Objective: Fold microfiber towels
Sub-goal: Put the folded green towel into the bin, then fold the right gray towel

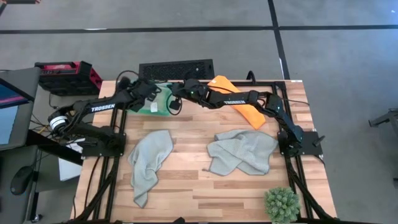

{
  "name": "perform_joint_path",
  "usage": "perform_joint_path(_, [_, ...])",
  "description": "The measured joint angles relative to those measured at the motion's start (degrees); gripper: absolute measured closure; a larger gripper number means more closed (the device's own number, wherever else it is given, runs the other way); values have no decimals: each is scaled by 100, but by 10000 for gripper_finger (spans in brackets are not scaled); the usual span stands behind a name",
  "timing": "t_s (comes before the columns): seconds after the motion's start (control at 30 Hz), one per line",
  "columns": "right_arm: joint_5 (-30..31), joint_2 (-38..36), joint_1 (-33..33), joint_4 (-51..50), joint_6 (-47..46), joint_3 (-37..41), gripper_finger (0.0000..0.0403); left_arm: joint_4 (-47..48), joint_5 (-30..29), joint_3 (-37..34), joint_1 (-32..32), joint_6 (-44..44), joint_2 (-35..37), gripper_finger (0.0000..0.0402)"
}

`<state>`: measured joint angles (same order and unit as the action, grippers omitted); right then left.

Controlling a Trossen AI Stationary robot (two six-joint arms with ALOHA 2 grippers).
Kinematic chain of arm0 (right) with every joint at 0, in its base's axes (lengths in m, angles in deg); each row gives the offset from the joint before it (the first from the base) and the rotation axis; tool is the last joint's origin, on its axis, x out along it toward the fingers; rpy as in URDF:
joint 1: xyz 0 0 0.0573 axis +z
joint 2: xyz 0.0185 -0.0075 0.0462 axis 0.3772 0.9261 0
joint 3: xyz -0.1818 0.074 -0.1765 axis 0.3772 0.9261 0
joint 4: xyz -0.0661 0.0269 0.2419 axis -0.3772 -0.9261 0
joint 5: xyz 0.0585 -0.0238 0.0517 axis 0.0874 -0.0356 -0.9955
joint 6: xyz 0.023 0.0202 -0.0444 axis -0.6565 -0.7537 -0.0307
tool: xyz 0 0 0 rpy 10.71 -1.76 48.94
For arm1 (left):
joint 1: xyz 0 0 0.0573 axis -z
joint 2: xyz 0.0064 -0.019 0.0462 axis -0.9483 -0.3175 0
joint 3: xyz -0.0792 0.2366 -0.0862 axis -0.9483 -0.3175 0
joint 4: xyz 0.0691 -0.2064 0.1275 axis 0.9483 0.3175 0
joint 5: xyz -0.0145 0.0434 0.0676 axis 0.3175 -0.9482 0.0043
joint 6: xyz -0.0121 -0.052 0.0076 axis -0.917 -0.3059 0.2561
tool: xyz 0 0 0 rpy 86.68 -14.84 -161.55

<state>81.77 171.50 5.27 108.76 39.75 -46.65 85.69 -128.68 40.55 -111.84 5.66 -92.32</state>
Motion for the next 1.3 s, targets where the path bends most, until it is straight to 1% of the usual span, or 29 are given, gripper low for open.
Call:
perform_joint_path(0.07, [-2,0,12,0,0,0,369,-149,13,2,-22,305,0,401])
perform_joint_path(0.23, [-15,0,71,2,7,0,357,112,176,2,-198,311,0,400])
perform_joint_path(0.5, [-17,2,115,4,57,0,347,176,562,4,-550,372,0,362])
perform_joint_path(0.63, [-17,2,115,4,57,0,347,175,945,7,-697,373,0,347])
perform_joint_path(0.73, [-17,3,115,4,59,0,346,118,1296,7,-783,723,0,335])
perform_joint_path(0.87, [-17,4,115,4,61,0,346,5,1473,7,-837,1098,0,309])
perform_joint_path(1.13, [10,7,115,4,55,-2,346,-10,1416,7,-947,1243,0,235])
perform_joint_path(1.23, [150,-81,130,-158,39,-2,346,-6,1423,9,-944,1210,3,222])
perform_joint_path(1.3, [157,-197,164,-312,9,-9,346,123,1529,17,-912,1384,18,219])
